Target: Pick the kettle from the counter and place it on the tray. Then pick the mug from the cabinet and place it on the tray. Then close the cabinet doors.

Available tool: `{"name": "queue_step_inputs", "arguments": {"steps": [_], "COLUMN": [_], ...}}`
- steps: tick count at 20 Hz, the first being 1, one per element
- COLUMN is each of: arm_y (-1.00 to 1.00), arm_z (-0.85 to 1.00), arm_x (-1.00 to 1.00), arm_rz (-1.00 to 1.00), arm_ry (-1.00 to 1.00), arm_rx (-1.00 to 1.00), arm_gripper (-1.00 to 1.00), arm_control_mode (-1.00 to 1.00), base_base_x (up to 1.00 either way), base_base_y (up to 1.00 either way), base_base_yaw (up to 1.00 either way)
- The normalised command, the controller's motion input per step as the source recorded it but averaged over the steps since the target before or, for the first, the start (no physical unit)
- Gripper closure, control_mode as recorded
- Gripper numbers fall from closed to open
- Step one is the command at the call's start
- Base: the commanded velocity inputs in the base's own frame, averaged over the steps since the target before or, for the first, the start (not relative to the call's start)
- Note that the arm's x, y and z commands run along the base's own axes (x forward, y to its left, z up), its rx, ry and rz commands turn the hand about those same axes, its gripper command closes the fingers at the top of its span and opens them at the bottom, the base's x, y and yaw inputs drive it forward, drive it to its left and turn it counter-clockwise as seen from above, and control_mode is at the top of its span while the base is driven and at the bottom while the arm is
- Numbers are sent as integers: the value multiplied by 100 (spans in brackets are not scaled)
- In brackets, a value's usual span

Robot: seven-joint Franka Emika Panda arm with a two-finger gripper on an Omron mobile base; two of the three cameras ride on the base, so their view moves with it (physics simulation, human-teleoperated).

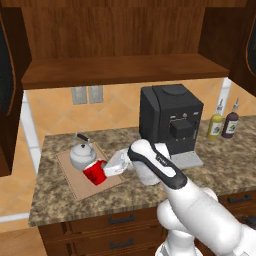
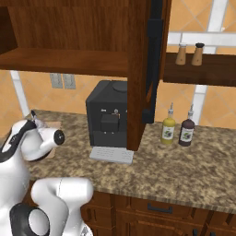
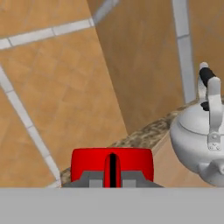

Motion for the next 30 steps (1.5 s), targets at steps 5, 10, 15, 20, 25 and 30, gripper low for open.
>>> {"name": "queue_step_inputs", "arguments": {"steps": [5,10,15,20,25,30], "arm_y": [24,5,0,0,0,0], "arm_z": [-44,-24,-15,-13,-33,-33], "arm_x": [36,42,48,46,34,-10], "arm_rz": [4,6,10,10,8,25], "arm_ry": [-14,-15,1,23,10,1], "arm_rx": [1,6,3,0,-1,-3], "arm_gripper": [100,100,100,100,100,100], "arm_control_mode": [-100,-100,-100,-100,-100,-100], "base_base_x": [0,0,0,0,0,0], "base_base_y": [0,0,0,0,0,0], "base_base_yaw": [0,0,0,0,0,0]}}
